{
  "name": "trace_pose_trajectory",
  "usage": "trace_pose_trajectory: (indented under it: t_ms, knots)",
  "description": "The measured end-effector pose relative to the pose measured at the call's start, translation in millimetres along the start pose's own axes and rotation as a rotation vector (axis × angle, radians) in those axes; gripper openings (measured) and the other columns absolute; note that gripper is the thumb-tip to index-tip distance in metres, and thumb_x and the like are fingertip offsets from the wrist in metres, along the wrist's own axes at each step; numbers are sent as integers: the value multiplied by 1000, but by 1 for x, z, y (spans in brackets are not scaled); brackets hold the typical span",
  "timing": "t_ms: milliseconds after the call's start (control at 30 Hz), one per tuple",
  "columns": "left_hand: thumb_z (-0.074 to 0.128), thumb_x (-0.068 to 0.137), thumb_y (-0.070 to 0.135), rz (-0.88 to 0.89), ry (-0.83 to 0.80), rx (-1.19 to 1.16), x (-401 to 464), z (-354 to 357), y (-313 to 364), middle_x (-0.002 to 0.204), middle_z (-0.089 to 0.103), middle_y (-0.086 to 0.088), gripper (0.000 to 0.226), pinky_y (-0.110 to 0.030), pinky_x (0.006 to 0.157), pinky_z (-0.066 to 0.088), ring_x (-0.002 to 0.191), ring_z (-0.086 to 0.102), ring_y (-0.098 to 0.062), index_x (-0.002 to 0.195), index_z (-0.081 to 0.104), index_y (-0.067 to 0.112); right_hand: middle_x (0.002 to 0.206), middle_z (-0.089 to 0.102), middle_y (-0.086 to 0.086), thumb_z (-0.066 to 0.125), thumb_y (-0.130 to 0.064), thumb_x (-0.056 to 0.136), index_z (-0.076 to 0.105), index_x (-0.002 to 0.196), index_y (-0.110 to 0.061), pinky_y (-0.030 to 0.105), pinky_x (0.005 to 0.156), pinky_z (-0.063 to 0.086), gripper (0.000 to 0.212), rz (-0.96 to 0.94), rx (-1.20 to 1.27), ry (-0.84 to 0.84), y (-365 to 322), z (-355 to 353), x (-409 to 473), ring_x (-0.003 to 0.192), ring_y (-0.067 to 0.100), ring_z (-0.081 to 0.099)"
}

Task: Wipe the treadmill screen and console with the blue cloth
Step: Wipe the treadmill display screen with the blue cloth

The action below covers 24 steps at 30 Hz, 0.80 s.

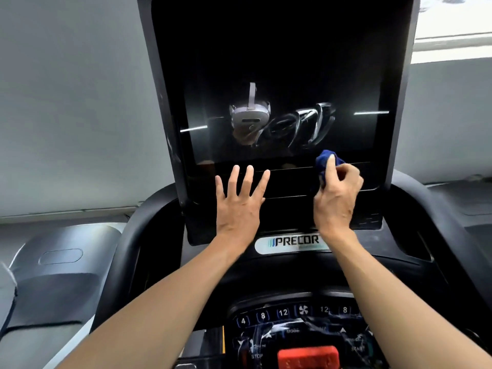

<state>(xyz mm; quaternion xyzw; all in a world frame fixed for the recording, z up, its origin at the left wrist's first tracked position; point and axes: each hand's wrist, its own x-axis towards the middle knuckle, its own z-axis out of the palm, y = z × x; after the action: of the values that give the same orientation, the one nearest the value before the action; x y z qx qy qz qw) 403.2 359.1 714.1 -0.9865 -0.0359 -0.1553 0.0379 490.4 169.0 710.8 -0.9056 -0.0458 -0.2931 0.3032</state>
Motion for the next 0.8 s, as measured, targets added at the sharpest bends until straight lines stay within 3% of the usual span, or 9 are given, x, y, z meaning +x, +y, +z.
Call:
trace_pose_trajectory:
  t_ms: [67,200,267,300,467,800]
  knots:
    - [44,106,41,-5,11,-8,0,0,2,163,16,-9,69,-67,119,19,152,16,-38,163,6,33,119,51,20,57,9,90,53,142,-5,35,89,45,54,11,-13,11,-14,5,-16,104,38,46]
    - [41,106,43,-16,-7,-8,0,0,2,164,13,-7,69,-66,120,15,153,12,-36,162,3,34,117,55,19,42,3,93,57,137,-2,37,82,54,47,-401,-55,-118,-30,7,-19,104,36,49]
    - [40,106,43,-17,-4,-16,0,-1,3,164,14,-7,67,-66,120,16,153,13,-35,162,5,34,116,56,18,44,-1,94,58,136,-3,39,84,55,45,-588,-84,-160,-13,-1,-3,105,36,49]
    - [39,106,43,-11,-1,-14,-1,-2,2,163,14,-7,67,-66,120,16,152,13,-36,163,5,34,117,56,18,49,-1,94,58,137,-4,40,85,54,44,-595,-98,-156,0,-6,4,105,36,49]
    - [40,106,42,0,4,1,-1,-1,1,163,15,-8,67,-67,119,17,152,15,-37,163,5,32,117,53,20,67,1,90,58,138,-5,38,83,47,49,-72,-56,8,17,-5,2,100,40,49]
    - [43,106,39,3,6,17,-1,3,2,164,15,-9,70,-68,119,16,152,12,-39,163,2,31,117,52,15,68,1,89,56,139,-6,37,80,50,51,-97,-72,-26,-2,-1,-13,101,35,47]
